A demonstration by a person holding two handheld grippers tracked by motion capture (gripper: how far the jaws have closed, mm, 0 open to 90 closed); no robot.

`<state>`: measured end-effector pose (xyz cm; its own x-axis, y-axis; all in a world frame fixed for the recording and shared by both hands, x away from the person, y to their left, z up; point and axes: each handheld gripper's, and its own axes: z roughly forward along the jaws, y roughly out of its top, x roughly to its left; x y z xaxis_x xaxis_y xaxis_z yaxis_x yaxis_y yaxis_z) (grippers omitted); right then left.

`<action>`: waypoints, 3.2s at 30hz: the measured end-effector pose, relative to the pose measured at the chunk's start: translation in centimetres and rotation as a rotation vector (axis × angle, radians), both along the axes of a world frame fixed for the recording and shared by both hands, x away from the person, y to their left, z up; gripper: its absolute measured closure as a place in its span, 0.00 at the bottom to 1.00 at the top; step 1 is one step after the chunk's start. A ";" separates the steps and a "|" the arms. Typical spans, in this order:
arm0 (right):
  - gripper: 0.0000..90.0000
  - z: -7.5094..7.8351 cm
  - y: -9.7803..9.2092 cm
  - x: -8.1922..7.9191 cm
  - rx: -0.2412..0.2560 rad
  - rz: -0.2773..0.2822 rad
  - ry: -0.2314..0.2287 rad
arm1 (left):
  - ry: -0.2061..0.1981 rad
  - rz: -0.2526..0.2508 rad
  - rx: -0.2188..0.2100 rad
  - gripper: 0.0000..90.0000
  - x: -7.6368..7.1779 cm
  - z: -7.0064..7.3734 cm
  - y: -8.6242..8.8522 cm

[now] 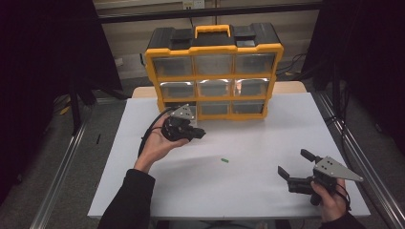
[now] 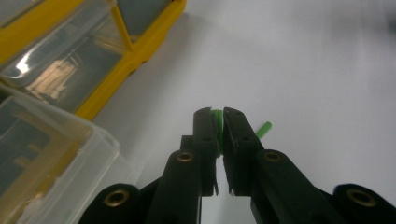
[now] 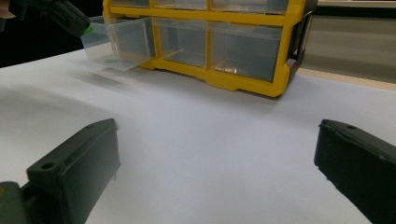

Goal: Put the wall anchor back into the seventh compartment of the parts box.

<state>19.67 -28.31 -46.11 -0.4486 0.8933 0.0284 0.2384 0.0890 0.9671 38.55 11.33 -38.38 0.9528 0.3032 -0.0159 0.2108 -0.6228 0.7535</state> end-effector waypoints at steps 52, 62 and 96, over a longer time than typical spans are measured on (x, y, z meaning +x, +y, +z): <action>0.00 0.0 0.0 0.0 0.002 0.004 0.000 | -0.076 0.168 0.116 0.94 5.5 4.3 5.2; 0.00 0.0 0.1 0.0 0.005 0.006 -0.002 | -0.007 0.159 0.195 0.94 7.6 2.8 4.9; 0.00 -0.1 0.1 0.0 0.003 0.012 0.006 | 0.064 0.152 0.364 0.94 9.2 -0.4 2.8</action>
<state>19.70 -28.20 -46.19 -0.4592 0.8877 0.0340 0.2431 0.0888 0.9659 47.70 14.11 -38.75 0.8972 0.4373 0.0611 0.3601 -0.8047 0.4719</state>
